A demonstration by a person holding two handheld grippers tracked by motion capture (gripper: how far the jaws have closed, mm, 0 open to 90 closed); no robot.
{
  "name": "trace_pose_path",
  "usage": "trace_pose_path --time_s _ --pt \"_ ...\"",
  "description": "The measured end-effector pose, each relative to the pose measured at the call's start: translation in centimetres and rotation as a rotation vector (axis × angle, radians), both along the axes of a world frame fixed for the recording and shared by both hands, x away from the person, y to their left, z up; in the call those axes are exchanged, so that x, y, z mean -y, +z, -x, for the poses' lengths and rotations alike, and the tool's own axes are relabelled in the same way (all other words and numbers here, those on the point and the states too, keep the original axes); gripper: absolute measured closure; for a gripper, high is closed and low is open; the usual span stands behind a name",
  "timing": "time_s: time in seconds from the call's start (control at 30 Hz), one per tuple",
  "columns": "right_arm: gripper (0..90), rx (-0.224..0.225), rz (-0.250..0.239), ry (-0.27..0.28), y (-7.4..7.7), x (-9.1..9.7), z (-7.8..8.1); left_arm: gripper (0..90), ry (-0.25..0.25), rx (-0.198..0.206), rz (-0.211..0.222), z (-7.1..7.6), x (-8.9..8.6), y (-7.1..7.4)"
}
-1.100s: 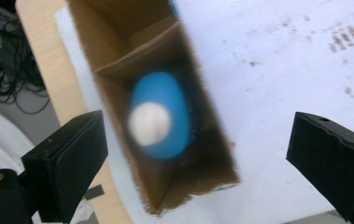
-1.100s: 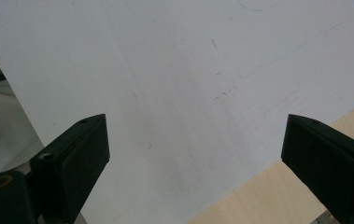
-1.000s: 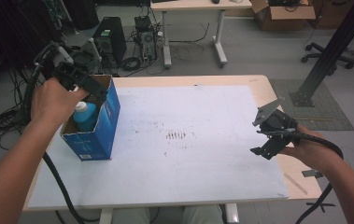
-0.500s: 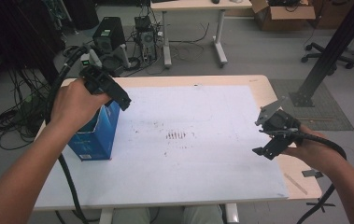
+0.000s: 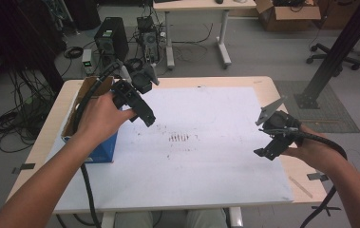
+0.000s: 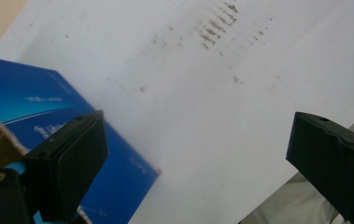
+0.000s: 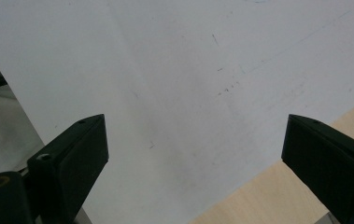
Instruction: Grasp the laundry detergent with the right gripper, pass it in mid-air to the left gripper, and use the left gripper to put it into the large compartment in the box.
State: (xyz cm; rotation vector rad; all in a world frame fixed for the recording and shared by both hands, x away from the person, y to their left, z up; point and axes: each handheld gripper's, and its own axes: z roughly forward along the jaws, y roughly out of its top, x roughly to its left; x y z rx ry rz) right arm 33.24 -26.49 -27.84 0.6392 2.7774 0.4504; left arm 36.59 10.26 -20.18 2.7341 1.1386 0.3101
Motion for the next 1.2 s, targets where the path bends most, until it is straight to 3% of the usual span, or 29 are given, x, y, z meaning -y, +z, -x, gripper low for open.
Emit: trace_pose_path --time_s 0.23,0.57,0.83,1.2 --pt "6.7 -0.015 -0.004 -0.010 -0.4 -0.7 -0.5 6.0 -0.057 -0.037 -0.017 0.3 1.2 -2.4" --pt "6.8 -0.022 -0.003 -0.008 -0.2 -2.1 -1.1 6.4 -0.115 -0.043 -0.020 0.2 2.6 -4.0" --pt "6.9 -0.025 0.002 -0.002 -0.2 -2.4 -1.5 6.7 -0.137 -0.037 -0.021 0.3 2.5 -4.3" --pt "7.0 -0.016 0.001 0.011 0.5 -3.0 -1.7 6.6 -0.134 -0.025 -0.023 0.2 1.9 -3.2"
